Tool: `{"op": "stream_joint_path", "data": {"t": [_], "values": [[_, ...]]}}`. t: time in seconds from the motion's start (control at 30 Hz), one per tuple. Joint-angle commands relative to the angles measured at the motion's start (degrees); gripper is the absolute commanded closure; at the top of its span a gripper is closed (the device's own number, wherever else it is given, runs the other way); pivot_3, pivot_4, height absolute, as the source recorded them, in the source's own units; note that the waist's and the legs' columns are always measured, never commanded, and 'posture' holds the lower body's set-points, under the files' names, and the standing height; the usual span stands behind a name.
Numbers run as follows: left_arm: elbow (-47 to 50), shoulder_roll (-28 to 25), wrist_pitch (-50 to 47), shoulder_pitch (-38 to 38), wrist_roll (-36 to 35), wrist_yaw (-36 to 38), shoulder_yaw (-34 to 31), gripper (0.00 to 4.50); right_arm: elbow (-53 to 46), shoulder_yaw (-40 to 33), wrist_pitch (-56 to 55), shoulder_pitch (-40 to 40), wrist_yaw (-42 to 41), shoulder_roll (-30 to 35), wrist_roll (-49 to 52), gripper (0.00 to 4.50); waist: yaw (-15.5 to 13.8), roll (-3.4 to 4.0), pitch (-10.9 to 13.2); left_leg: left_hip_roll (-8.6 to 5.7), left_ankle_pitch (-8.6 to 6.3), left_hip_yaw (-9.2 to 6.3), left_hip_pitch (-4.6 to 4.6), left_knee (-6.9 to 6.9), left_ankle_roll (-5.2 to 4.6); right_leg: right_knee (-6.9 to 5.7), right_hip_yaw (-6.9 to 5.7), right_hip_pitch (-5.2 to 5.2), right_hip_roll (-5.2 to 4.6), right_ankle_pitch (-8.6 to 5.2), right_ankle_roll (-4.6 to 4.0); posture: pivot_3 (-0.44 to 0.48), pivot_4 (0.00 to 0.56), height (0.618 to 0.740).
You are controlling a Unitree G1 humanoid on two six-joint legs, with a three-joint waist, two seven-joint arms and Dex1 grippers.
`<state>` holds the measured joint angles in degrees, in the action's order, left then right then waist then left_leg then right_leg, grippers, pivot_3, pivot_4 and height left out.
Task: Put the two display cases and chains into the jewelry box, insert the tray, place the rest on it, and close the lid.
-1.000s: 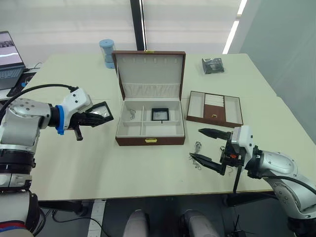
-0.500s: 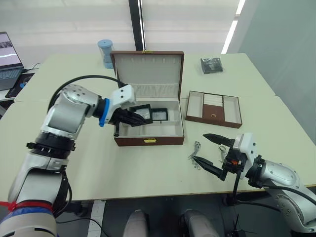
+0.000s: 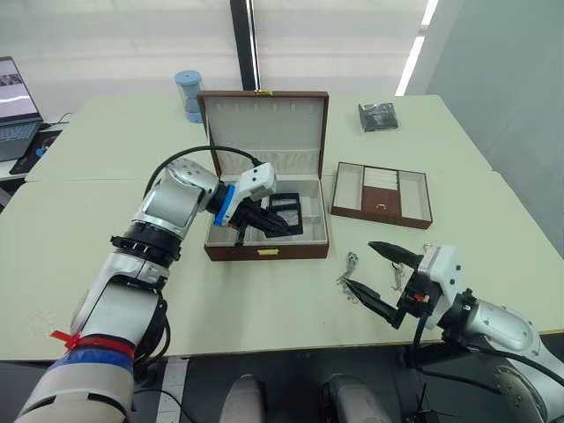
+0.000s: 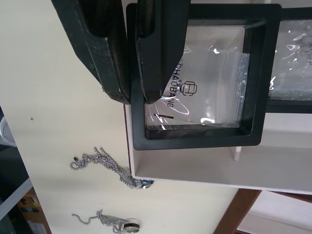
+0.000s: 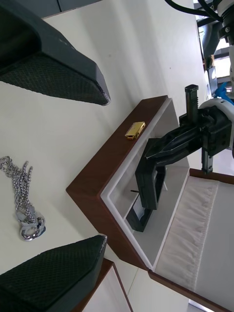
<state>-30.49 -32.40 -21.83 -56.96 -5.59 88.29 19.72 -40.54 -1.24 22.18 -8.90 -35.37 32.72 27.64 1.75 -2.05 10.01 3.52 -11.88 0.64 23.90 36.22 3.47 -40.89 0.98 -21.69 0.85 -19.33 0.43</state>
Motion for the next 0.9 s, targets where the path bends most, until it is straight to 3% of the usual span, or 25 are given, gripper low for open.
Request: {"op": "stream_joint_path", "data": {"t": [0.03, 0.47, 0.9], "values": [[-0.74, 0.16, 1.01, -1.45, 0.37, 0.83, -0.29, 4.47, -3.05, -1.65, -0.72, -0.73, 0.94, 0.08, -0.24, 0.00, 0.00, 0.00, 0.00, 0.00, 0.00, 0.00, 0.00, 0.00, 0.00, 0.00, 0.00, 0.00, 0.00, 0.00, 0.00, 0.000, 0.150, 0.740], [-2.90, 1.13, 3.00, -1.53, 1.74, 0.31, -0.75, 4.47, -2.79, -2.08, -0.97, -1.14, 1.54, 0.42, -0.15, 0.00, -0.06, 0.00, 0.00, -0.01, 0.00, 0.00, 0.00, 0.00, 0.00, 0.00, 0.00, 0.01, 0.00, 0.00, 0.00, 0.000, 0.150, 0.740], [-2.91, 0.96, 3.41, -1.63, 1.82, -1.21, -1.75, 0.71, -1.49, -1.92, -0.56, 0.53, 1.13, 0.53, 0.18, 0.00, -0.07, 0.00, 0.00, -0.01, 0.00, 0.00, 0.00, 0.00, 0.00, 0.00, 0.00, 0.01, 0.00, 0.00, 0.00, 0.000, 0.150, 0.740]]}}
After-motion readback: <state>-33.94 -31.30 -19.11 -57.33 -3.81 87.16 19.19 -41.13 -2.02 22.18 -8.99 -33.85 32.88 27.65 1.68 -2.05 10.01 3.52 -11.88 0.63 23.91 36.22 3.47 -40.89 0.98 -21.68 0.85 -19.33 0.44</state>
